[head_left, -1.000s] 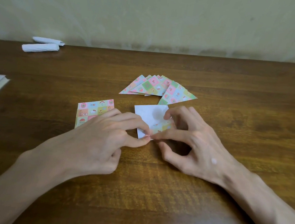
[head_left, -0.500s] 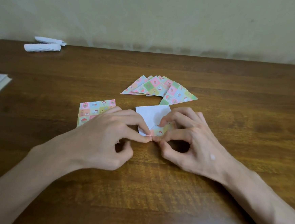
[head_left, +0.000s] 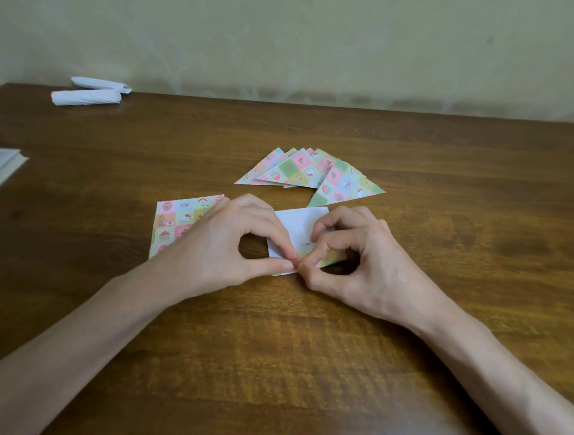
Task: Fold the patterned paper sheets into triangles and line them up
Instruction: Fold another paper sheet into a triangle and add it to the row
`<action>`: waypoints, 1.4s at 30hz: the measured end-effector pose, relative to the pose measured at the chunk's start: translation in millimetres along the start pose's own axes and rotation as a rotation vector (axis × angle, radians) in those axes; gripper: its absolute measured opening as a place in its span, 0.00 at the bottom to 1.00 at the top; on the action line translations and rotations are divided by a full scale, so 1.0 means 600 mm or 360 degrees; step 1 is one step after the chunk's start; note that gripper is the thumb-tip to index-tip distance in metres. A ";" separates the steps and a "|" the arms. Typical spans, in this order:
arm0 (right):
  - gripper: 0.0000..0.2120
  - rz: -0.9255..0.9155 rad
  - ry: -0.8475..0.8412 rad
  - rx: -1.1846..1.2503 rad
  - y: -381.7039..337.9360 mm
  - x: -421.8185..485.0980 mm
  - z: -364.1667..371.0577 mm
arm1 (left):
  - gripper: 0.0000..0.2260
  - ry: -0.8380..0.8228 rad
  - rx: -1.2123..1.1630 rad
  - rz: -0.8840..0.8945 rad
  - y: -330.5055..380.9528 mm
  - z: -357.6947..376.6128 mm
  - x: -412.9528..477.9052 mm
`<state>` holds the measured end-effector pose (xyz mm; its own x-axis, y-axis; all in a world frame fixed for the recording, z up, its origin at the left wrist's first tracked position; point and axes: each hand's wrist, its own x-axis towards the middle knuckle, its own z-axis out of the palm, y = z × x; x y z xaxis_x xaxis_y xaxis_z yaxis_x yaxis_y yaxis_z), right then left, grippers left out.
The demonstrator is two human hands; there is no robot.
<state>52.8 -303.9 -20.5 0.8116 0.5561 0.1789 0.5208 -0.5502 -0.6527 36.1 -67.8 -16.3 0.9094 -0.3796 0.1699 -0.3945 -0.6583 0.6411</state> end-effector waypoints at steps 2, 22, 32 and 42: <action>0.04 0.0013 0.0019 0.0004 0.001 0.002 0.004 | 0.07 -0.0018 -0.0054 -0.0040 0.000 -0.003 0.001; 0.30 0.0146 0.0144 -0.0239 0.001 0.007 0.019 | 0.32 -0.0001 0.0240 -0.0206 -0.004 -0.010 0.004; 0.30 0.0167 0.0145 -0.0345 -0.007 0.006 0.024 | 0.33 -0.0045 0.0173 -0.0290 -0.005 -0.016 0.003; 0.12 0.0165 0.0235 -0.0013 0.000 0.005 0.021 | 0.20 0.0000 0.0245 -0.0072 -0.009 -0.014 -0.002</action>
<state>51.9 -294.5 -29.5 0.8908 0.3988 0.2177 0.4340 -0.6051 -0.6675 38.3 -58.5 -13.7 0.9266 -0.3477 0.1434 -0.3690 -0.7664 0.5258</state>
